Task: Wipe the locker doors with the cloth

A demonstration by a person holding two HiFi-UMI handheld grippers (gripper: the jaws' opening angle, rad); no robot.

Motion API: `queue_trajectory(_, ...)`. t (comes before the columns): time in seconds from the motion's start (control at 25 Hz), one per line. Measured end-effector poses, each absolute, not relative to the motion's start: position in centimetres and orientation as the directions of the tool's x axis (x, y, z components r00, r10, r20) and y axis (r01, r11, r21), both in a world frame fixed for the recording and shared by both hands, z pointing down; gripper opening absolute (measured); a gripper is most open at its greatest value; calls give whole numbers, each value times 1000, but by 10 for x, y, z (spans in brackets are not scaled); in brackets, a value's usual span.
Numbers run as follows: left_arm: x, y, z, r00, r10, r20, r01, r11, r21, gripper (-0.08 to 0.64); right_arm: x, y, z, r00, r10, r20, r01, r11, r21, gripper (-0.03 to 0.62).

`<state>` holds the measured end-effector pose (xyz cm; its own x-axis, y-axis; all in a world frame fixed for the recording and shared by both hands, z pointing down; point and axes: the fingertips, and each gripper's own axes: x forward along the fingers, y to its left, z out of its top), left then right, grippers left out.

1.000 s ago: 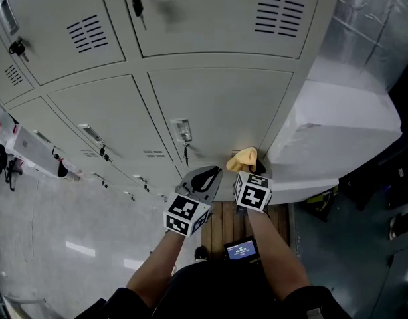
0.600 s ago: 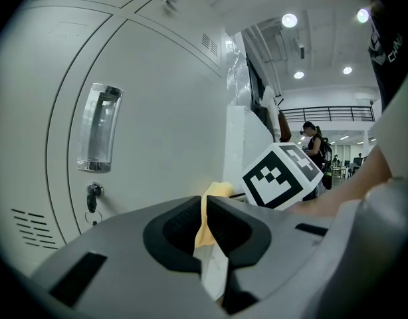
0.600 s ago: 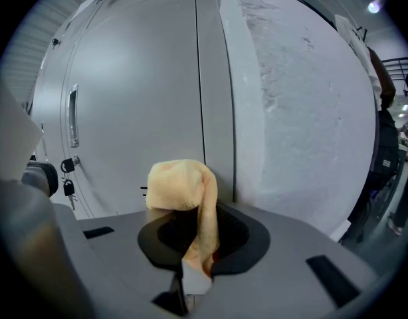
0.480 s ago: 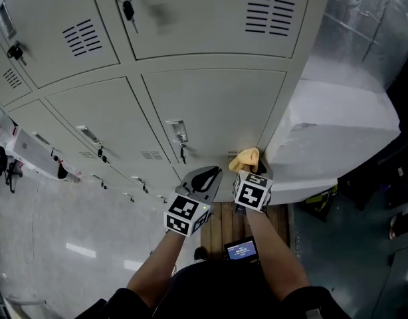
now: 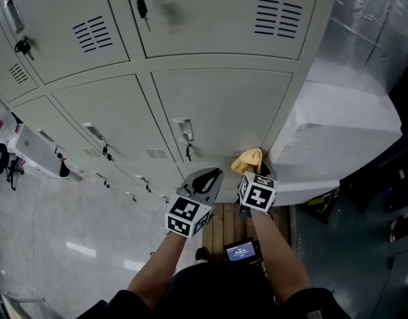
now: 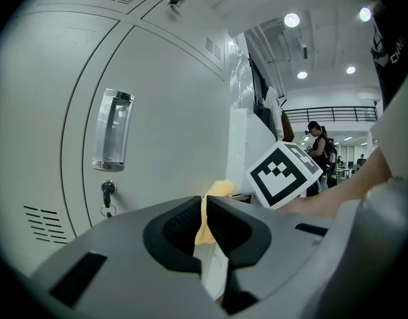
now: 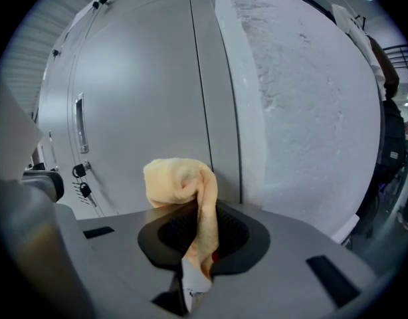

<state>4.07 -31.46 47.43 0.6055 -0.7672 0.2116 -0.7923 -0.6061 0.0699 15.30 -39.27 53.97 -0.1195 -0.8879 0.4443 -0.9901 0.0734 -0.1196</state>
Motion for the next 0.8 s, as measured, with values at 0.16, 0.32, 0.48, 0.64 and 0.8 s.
queue_trajectory(0.16, 28, -306, 475, 601, -771, 211, -797, -599, 80, 38, 131, -377, 527, -181, -896, 407, -983, 148, -110, 71)
queue_trajectory(0.32, 14, -293, 474, 603, -771, 204, -796, -599, 88, 38, 110, -358, 508, -234, -906, 352, -972, 215, -93, 71)
queue_trajectory(0.48, 0, -279, 478, 612, -765, 202, -790, -605, 102, 38, 92, -337, 486, -292, -906, 306, -956, 277, -92, 71)
queue_trajectory(0.64, -9, -265, 485, 625, -752, 211, -780, -613, 126, 38, 76, -314, 473, -359, -883, 303, -933, 345, -99, 71)
queue_trajectory(0.8, -8, -251, 491, 630, -746, 217, -776, -614, 141, 38, 70, -292, 466, -404, -863, 304, -914, 390, -110, 71)
